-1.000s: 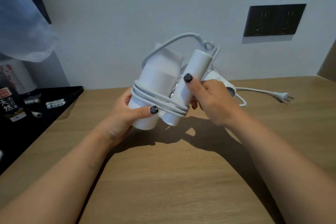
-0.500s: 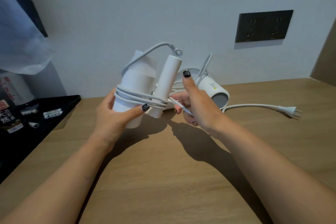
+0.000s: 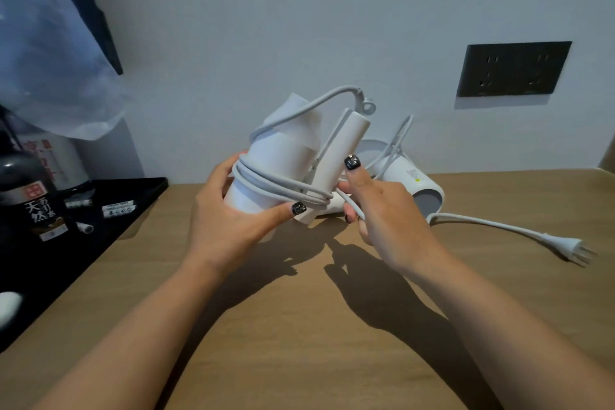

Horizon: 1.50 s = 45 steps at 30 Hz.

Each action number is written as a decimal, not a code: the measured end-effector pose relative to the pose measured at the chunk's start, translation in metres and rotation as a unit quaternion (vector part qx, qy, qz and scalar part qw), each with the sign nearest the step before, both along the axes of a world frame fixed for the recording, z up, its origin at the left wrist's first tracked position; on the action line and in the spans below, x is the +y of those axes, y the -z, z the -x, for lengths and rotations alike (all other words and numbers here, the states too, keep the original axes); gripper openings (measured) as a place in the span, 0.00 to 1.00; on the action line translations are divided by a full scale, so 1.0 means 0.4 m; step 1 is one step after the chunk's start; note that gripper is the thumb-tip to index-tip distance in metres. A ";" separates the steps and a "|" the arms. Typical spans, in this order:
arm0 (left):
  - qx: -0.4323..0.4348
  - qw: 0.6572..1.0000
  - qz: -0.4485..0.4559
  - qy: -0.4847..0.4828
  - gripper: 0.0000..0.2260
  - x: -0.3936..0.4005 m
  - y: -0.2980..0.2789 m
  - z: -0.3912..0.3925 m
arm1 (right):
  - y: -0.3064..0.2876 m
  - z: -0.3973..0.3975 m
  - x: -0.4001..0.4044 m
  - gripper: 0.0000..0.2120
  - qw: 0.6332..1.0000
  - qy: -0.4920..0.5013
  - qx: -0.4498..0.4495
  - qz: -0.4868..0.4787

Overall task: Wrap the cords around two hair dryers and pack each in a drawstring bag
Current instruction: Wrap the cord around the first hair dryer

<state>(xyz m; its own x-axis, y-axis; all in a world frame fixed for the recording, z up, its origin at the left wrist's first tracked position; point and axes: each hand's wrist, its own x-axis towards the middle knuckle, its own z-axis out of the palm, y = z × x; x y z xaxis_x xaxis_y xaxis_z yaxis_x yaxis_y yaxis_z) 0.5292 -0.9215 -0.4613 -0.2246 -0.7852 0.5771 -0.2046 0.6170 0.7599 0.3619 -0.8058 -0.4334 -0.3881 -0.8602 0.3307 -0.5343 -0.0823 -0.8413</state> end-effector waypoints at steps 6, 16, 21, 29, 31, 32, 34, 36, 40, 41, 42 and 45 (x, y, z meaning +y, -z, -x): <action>-0.092 0.992 0.078 -0.037 0.40 0.035 -0.002 0.014 | 0.019 -0.007 0.000 0.38 0.999 0.024 0.038 -0.031; -0.084 0.993 0.061 -0.057 0.42 0.041 -0.008 0.016 | 0.040 0.008 -0.023 0.15 0.999 0.036 -0.029 0.014; -0.068 0.997 0.041 -0.027 0.39 0.042 0.007 0.019 | 0.046 0.017 -0.019 0.16 0.992 0.042 -0.110 -0.034; -0.084 0.994 0.061 -0.024 0.45 0.027 0.014 0.019 | 0.053 0.000 -0.018 0.17 0.997 0.046 0.046 -0.041; -0.104 0.990 0.090 -0.034 0.44 0.032 0.011 0.017 | 0.048 -0.006 -0.012 0.21 0.997 0.036 0.045 -0.057; -0.110 0.988 0.101 -0.037 0.45 0.035 0.010 0.016 | 0.046 -0.006 -0.009 0.23 0.997 0.033 0.037 -0.061; -0.116 0.985 0.117 -0.046 0.46 0.042 0.008 0.015 | 0.044 -0.011 -0.007 0.25 0.998 0.019 0.018 -0.062; -0.121 0.984 0.119 -0.056 0.48 0.044 0.009 0.012 | 0.046 -0.018 -0.008 0.25 0.998 0.006 0.024 -0.066; -0.134 0.976 0.150 -0.085 0.44 0.036 0.003 0.007 | 0.050 -0.032 -0.001 0.24 0.996 0.019 0.087 -0.030; -0.141 0.970 0.174 -0.093 0.43 0.034 0.000 0.006 | 0.051 -0.036 -0.001 0.24 0.994 0.018 0.106 -0.024; -0.153 0.964 0.195 -0.097 0.42 0.032 -0.001 0.004 | 0.052 -0.041 0.000 0.25 0.993 0.018 0.118 -0.024; -0.216 0.934 0.262 -0.109 0.39 0.047 0.003 0.012 | 0.059 -0.043 -0.006 0.33 0.997 0.018 0.071 -0.023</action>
<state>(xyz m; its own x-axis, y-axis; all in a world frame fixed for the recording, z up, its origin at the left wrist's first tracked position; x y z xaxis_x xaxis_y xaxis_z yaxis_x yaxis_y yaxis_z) 0.5245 -0.9028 -0.4627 -0.3925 -0.4746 0.7878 -0.5871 0.7886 0.1826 0.3790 -0.8083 -0.4569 -0.3714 -0.8619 0.3452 -0.6509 -0.0234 -0.7588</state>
